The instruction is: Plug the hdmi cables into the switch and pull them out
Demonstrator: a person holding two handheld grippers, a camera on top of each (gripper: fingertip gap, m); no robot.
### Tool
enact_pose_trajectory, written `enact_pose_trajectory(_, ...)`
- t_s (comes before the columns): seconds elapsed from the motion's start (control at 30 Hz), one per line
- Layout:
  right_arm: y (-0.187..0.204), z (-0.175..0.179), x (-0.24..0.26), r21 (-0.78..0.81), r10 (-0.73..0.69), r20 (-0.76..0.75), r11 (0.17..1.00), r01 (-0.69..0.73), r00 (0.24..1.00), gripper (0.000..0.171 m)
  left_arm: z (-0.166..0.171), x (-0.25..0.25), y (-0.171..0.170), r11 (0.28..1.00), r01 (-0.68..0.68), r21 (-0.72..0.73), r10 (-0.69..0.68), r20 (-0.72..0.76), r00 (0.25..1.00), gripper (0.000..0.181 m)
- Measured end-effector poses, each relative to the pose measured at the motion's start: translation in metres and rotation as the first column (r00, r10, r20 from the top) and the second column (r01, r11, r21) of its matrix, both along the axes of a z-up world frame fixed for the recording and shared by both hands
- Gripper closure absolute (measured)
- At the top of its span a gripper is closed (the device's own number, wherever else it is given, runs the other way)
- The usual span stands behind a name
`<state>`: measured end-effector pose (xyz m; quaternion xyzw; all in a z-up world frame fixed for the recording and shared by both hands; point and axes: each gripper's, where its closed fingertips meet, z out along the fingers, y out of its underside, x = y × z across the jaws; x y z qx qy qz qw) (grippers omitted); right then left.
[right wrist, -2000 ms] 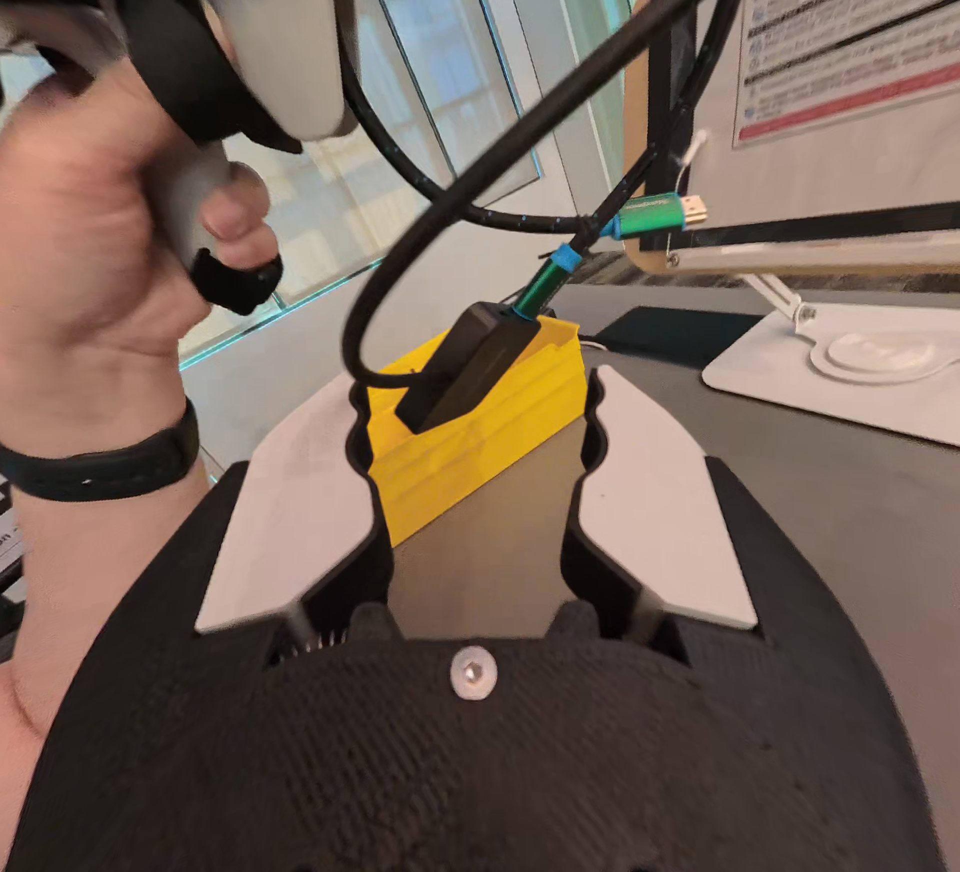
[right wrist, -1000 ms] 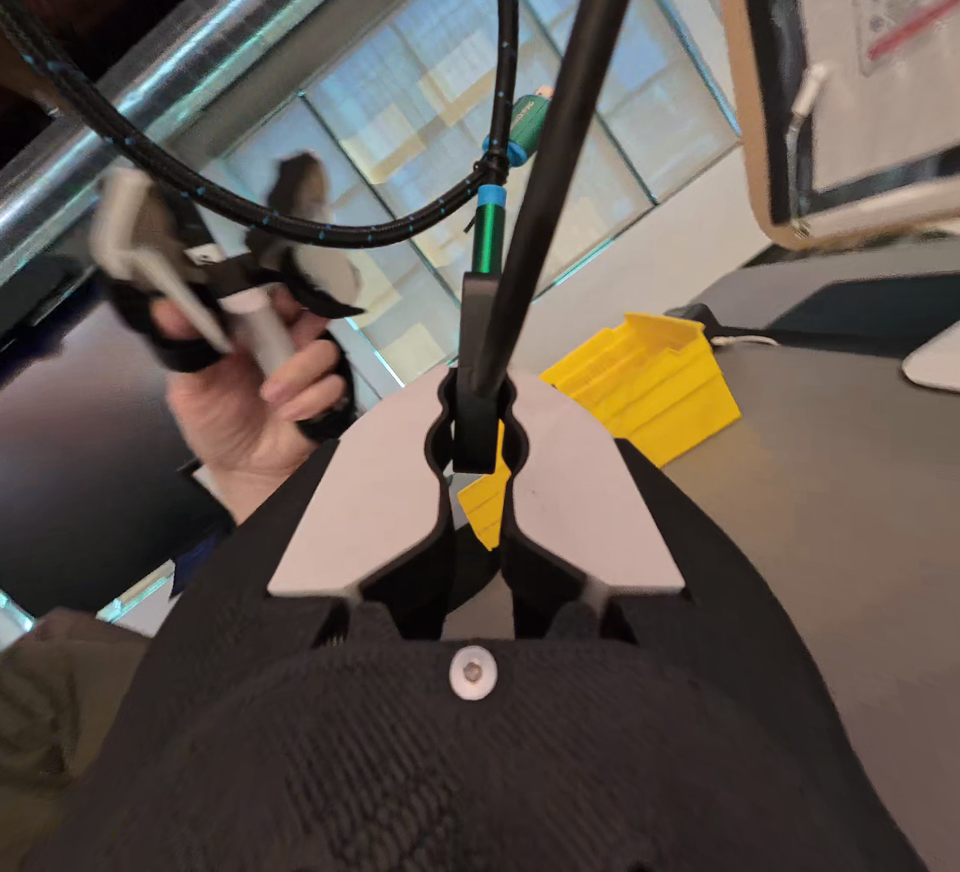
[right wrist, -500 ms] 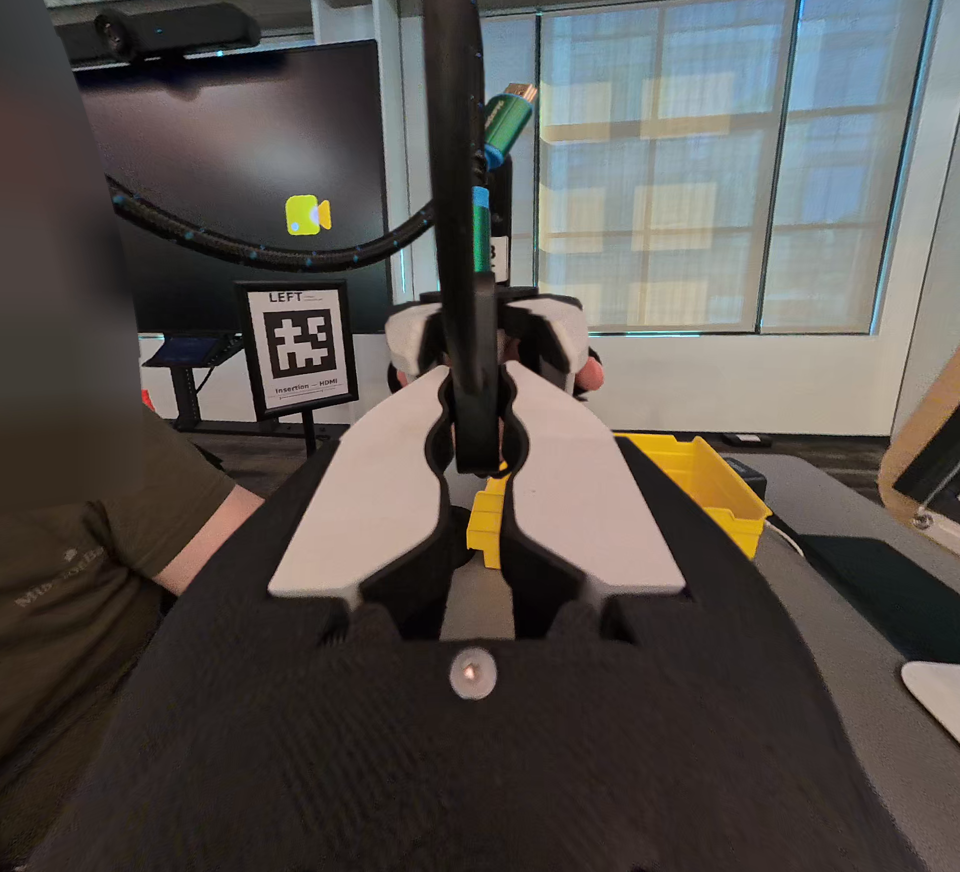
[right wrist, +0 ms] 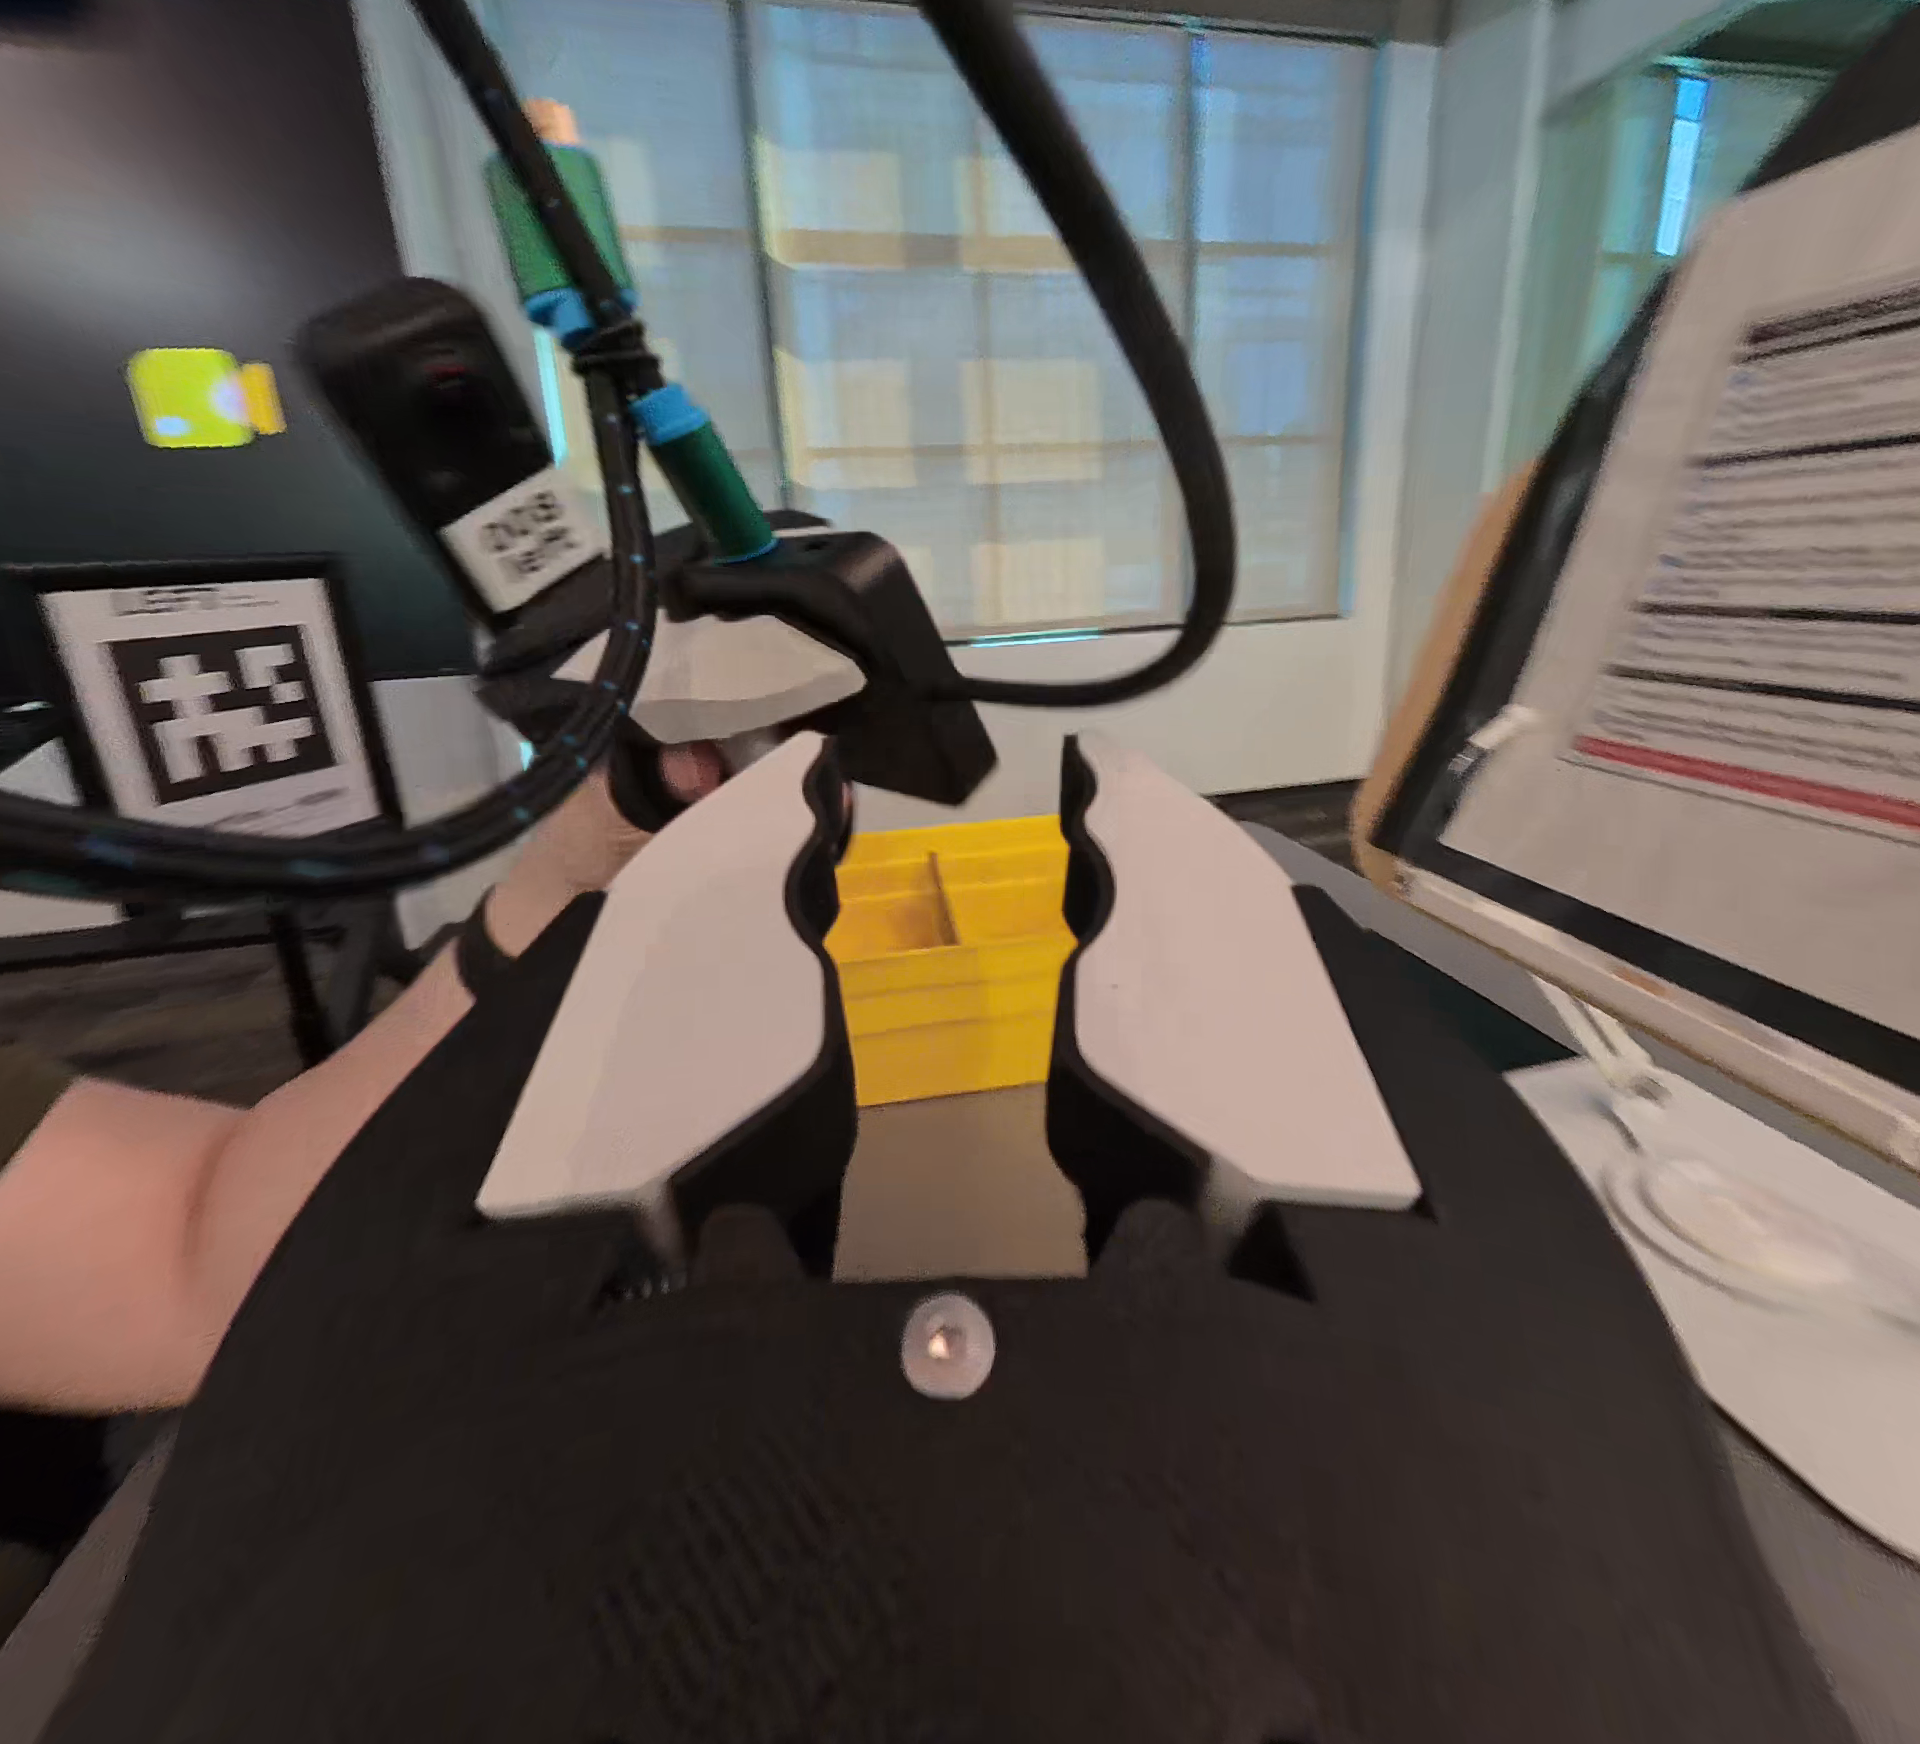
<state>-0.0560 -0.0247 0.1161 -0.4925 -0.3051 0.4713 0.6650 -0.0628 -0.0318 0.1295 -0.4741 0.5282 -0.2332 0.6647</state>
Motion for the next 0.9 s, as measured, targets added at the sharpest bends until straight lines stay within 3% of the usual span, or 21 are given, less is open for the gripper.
enact_pose_trajectory(0.03,0.007,0.000,0.007,-0.031,-0.033,-0.008,0.999,0.033,0.999,0.130,0.002,-0.007,0.009,0.996,-0.072,0.047,0.072,0.004,0.997,0.167)
enact_pose_trajectory(0.1,0.028,-0.003,0.029,-0.148,-0.135,-0.031,0.980,0.129,0.990,0.130,0.005,-0.021,0.026,0.972,-0.200,0.126,0.199,0.024,0.980,0.168)
enact_pose_trajectory(0.2,0.041,0.013,0.081,-0.217,-0.296,-0.185,0.942,0.254,0.937,0.130,0.005,-0.038,0.044,0.896,-0.352,0.271,0.359,0.024,0.933,0.168)
enact_pose_trajectory(0.33,0.014,0.057,0.136,-0.028,-0.489,-0.266,0.865,0.501,0.831,0.130,-0.001,-0.050,0.060,0.741,-0.470,0.480,0.527,0.019,0.850,0.168)
enact_pose_trajectory(0.43,-0.020,0.089,0.138,0.142,-0.504,-0.254,0.825,0.547,0.825,0.131,-0.014,-0.043,0.066,0.720,-0.454,0.525,0.547,-0.027,0.837,0.168)
enact_pose_trajectory(0.53,-0.043,0.101,0.110,0.248,-0.456,-0.108,0.848,0.468,0.883,0.131,-0.027,-0.033,0.068,0.699,-0.414,0.583,0.551,-0.071,0.831,0.168)
enact_pose_trajectory(0.67,-0.053,0.079,0.062,0.225,-0.373,0.215,0.918,0.326,0.903,0.129,-0.042,-0.024,0.072,0.682,-0.377,0.627,0.568,-0.129,0.813,0.168)
enact_pose_trajectory(0.8,-0.062,0.030,0.022,0.059,-0.195,0.522,0.980,0.192,0.831,0.134,-0.045,-0.022,0.074,0.667,-0.377,0.642,0.582,-0.133,0.803,0.168)
enact_pose_trajectory(0.9,-0.059,-0.005,0.002,-0.082,-0.082,0.625,0.982,0.170,0.776,0.136,-0.043,-0.024,0.075,0.666,-0.390,0.636,0.589,-0.127,0.798,0.168)
